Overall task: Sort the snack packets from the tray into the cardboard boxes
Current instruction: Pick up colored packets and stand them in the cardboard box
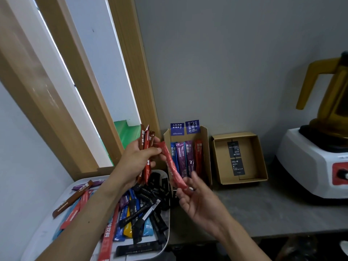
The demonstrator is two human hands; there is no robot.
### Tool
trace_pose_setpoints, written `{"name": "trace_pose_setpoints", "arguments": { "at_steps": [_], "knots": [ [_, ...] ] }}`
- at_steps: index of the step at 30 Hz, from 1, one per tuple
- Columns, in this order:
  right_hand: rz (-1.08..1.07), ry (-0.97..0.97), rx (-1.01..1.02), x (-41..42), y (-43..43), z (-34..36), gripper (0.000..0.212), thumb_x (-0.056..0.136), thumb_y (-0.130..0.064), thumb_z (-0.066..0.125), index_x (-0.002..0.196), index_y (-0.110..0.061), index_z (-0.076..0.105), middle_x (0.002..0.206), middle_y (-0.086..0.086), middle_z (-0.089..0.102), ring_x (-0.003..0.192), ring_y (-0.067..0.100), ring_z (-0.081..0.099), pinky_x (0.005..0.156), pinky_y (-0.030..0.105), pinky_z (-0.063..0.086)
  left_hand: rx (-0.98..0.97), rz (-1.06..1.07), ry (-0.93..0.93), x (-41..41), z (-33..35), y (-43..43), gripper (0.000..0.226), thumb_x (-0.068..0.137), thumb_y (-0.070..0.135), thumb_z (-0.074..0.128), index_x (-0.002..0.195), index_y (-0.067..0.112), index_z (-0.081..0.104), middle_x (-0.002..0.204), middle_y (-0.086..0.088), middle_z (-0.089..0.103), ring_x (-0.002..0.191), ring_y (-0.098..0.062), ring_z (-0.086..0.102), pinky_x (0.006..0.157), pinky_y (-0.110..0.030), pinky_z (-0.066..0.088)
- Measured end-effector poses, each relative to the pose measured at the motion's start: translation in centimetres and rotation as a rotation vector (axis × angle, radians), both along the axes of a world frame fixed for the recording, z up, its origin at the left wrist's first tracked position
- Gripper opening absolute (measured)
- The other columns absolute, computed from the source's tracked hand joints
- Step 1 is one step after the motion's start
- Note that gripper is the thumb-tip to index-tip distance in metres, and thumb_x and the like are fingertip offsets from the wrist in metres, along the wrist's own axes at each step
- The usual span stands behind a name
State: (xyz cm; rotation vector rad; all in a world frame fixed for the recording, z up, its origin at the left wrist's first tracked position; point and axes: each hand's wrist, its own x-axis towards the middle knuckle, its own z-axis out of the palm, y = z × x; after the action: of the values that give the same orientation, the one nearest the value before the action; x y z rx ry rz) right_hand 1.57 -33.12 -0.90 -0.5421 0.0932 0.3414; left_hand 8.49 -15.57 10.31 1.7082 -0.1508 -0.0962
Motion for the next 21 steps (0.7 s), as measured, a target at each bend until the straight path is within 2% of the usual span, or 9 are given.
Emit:
{"name": "trace_pose_setpoints", "arguments": {
  "at_steps": [2,5,8,11,16,18,21],
  "knots": [
    [-0.019,0.017,-0.049,0.0,0.2,-0.1,0.014,0.091,-0.012,0.071,0.101,-0.003,0.075,0.103,0.017,0.075,0.076,0.017,0.072,0.061,0.022,0.061,-0.015,-0.034,0.003,0.1,0.3,-0.4,0.014,0.097,0.008,0.065,0.11,0.01,0.063,0.091,-0.006,0.078,0.082,-0.016,0.076,0.06,-0.025,0.051],
    [-0.127,0.018,-0.079,0.2,0.4,-0.5,0.033,0.081,0.002,0.074,0.111,-0.006,0.063,0.094,0.014,0.076,0.079,0.02,0.074,0.064,0.023,0.062,0.033,-0.039,-0.071,0.0,0.8,-1.1,0.025,0.092,0.027,0.072,0.107,0.01,0.063,0.094,0.002,0.08,0.082,-0.01,0.076,0.063,-0.025,0.051],
    [-0.204,0.014,-0.139,0.2,0.4,-0.5,0.049,0.074,0.005,0.077,0.119,-0.005,0.058,0.097,0.016,0.076,0.085,0.024,0.074,0.068,0.027,0.064,0.217,0.01,-0.213,0.4,0.8,-1.3,0.032,0.082,0.031,0.082,0.103,0.014,0.064,0.089,0.01,0.079,0.083,-0.001,0.074,0.07,-0.015,0.053],
    [-0.214,0.003,-0.138,0.2,0.4,-0.6,0.054,0.072,0.006,0.078,0.122,-0.003,0.057,0.1,0.016,0.075,0.086,0.023,0.073,0.072,0.028,0.064,0.229,0.042,-0.237,1.0,0.5,-1.6,0.029,0.082,0.025,0.084,0.101,0.017,0.064,0.09,0.007,0.079,0.088,-0.003,0.075,0.076,-0.018,0.051],
    [-0.228,-0.025,-0.155,0.4,-0.1,-0.7,0.055,0.074,0.004,0.078,0.126,0.0,0.06,0.105,0.017,0.074,0.089,0.024,0.073,0.077,0.03,0.064,0.223,0.061,-0.253,1.3,0.3,-1.8,0.023,0.084,0.028,0.082,0.098,0.022,0.064,0.093,0.004,0.078,0.095,-0.006,0.074,0.078,-0.02,0.053],
    [-0.267,-0.074,-0.306,0.4,-0.1,-0.9,0.046,0.076,-0.002,0.081,0.119,-0.006,0.067,0.108,0.014,0.076,0.092,0.022,0.074,0.078,0.029,0.062,0.256,0.063,-0.267,1.2,0.5,-1.9,0.022,0.084,0.026,0.081,0.096,0.024,0.063,0.094,0.003,0.077,0.094,-0.008,0.073,0.079,-0.022,0.052],
    [-0.439,-0.237,-0.826,0.5,0.0,-1.2,0.033,0.082,-0.013,0.084,0.111,-0.02,0.07,0.102,0.002,0.076,0.092,0.014,0.072,0.078,0.026,0.06,0.421,-0.013,-0.272,1.2,1.6,-2.6,0.024,0.083,0.025,0.083,0.097,0.023,0.062,0.091,0.004,0.077,0.087,-0.004,0.072,0.078,-0.02,0.049]
  ]
}}
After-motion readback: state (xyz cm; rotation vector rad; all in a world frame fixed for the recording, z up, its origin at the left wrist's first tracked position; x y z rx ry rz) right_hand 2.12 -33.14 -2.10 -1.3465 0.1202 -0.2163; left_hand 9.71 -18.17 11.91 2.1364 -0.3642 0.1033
